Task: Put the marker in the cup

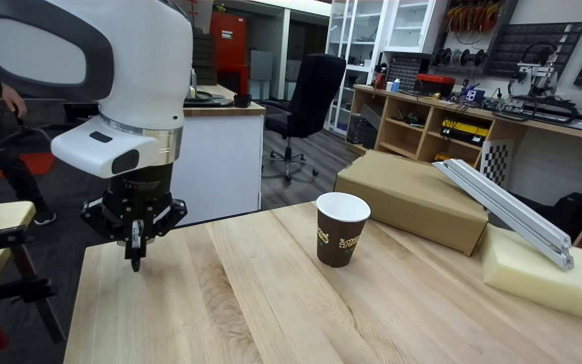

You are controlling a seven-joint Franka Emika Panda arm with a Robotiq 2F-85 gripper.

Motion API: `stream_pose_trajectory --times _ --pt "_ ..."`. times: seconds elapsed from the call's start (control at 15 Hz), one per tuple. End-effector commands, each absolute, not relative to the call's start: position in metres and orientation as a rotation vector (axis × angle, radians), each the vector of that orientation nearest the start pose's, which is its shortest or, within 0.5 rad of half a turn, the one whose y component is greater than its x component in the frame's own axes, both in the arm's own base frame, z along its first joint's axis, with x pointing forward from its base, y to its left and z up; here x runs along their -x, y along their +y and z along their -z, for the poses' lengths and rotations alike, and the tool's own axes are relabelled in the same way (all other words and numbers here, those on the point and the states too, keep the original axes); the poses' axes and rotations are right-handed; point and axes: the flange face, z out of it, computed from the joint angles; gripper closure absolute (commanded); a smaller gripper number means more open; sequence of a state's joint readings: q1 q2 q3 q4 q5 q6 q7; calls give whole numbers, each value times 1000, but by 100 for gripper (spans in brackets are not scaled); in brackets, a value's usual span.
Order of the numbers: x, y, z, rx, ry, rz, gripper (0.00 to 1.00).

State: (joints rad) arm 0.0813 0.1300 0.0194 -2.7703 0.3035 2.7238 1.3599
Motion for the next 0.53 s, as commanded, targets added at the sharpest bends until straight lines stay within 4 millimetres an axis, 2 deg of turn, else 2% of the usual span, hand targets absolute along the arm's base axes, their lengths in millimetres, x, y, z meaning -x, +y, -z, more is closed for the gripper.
stream_pose_trajectory --times 0.0,0.2,0.47 --pt "-361 25 -196 2246 2318 -220 96" --pt "-371 18 -222 2242 2346 14 96" --pt "-381 -1 -264 2357 2189 360 96"
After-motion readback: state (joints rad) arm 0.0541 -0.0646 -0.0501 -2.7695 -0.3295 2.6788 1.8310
